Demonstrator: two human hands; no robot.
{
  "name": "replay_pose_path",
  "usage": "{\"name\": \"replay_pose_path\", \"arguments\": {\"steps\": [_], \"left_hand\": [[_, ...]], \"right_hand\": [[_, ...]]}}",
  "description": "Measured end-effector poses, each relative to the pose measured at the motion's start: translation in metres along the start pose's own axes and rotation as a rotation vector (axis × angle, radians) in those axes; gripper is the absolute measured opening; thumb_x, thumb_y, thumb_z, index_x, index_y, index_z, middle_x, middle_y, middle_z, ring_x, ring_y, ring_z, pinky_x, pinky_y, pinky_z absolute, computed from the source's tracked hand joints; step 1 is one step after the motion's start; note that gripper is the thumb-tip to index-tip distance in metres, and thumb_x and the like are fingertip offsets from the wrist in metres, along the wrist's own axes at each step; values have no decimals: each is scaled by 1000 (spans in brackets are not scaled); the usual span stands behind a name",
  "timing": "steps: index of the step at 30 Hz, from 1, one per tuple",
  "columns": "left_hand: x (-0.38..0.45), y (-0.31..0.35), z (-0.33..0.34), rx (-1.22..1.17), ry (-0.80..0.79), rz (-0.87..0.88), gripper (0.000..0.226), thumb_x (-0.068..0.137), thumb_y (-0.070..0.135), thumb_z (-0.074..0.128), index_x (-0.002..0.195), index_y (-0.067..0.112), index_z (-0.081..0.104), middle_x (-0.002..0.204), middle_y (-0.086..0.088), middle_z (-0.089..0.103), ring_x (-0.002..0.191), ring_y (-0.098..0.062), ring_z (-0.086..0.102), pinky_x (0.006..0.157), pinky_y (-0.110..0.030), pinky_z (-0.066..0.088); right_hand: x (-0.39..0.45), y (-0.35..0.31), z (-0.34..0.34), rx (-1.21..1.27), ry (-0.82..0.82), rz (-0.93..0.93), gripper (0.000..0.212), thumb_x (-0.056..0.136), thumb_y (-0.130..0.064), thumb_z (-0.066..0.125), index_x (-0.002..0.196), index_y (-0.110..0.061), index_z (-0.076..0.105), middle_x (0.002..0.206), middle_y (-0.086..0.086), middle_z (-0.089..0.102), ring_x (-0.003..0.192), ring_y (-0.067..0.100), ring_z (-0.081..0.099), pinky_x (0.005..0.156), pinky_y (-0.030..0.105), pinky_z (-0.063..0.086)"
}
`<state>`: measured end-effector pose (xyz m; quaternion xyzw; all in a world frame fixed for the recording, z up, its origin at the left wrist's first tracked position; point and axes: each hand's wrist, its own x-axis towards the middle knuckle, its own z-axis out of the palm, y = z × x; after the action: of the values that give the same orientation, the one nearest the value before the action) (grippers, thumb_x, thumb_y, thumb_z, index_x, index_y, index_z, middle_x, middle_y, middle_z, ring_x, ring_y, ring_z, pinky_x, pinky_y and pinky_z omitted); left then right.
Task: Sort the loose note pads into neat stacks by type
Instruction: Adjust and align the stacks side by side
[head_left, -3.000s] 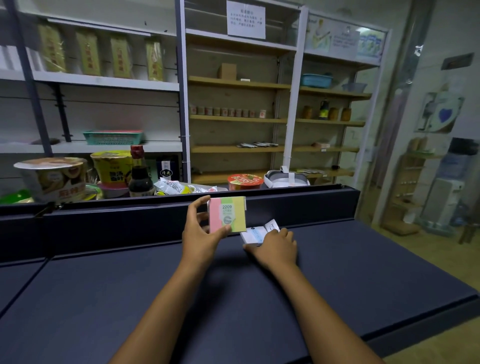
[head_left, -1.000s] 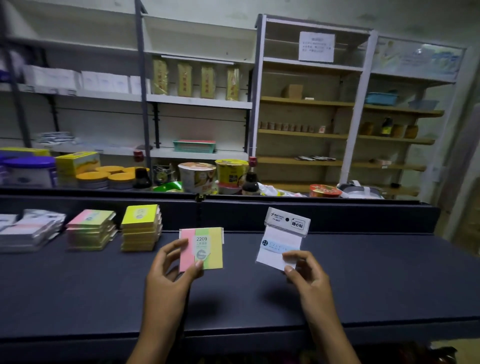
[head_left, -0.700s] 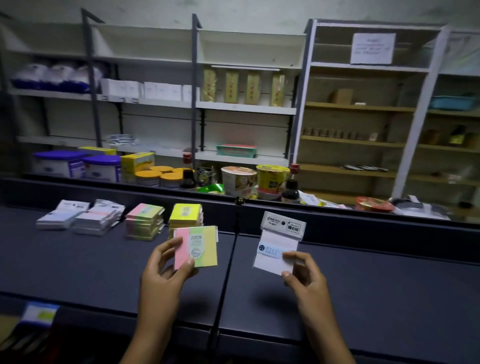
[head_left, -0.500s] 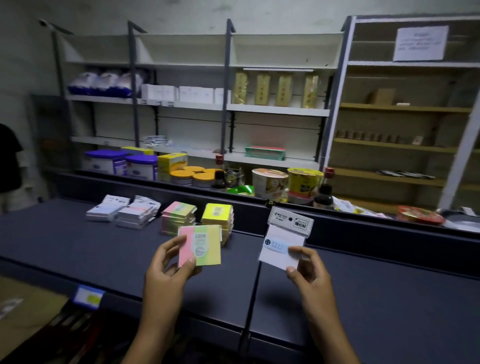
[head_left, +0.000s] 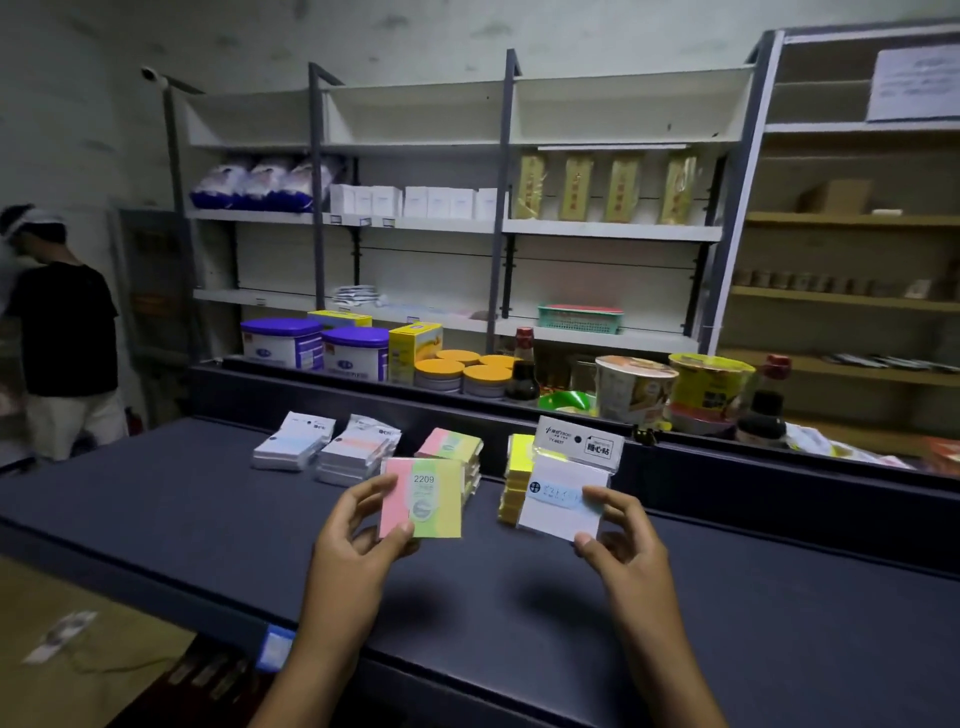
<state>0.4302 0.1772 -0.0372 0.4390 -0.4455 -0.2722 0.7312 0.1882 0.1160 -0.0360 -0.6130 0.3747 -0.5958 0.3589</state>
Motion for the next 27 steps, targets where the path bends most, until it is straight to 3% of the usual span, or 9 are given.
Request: {"name": "replay_pose_path", "arguments": {"steps": [6, 12, 17, 21, 27], "left_hand": [[62, -16, -20, 37, -89, -10, 48, 82, -10, 69, 116, 23, 65, 115, 5, 67, 101, -17, 69, 72, -20, 58], [130, -31, -18, 190, -207, 15, 46, 80, -1, 75, 120, 21, 64, 117, 5, 67, 108, -15, 65, 93, -33, 54], [172, -47, -2, 376, -276, 41, 45, 80, 17, 79, 121, 26, 64, 114, 5, 68, 107, -11, 63, 84, -18, 50], [193, -59, 11, 531, -349, 22, 46, 84, 22, 76, 127, 24, 60, 126, -3, 65, 113, -18, 60, 95, -36, 51], [201, -71, 18, 837, -388, 65, 44, 92, 40, 61, 135, 31, 52, 129, -5, 58, 123, -23, 48, 97, -39, 44]], "right_hand": [[28, 5, 48, -89, 48, -50, 47, 85, 5, 65, 110, -35, 65, 112, -22, 66, 101, 2, 62, 84, 22, 49], [51, 5, 76, -116, 125, -72, 48, 86, 4, 67, 109, -37, 65, 112, -22, 67, 101, -6, 61, 75, 10, 50], [56, 4, 85, -123, 156, -73, 45, 85, 7, 66, 110, -32, 66, 113, -17, 68, 96, -5, 61, 75, 12, 50], [56, 4, 82, -139, 167, -77, 47, 85, 7, 66, 109, -33, 66, 111, -17, 68, 94, -3, 62, 74, 11, 50], [58, 4, 78, -158, 187, -63, 48, 86, 5, 66, 108, -38, 65, 109, -16, 68, 92, 2, 63, 73, 14, 51]]}}
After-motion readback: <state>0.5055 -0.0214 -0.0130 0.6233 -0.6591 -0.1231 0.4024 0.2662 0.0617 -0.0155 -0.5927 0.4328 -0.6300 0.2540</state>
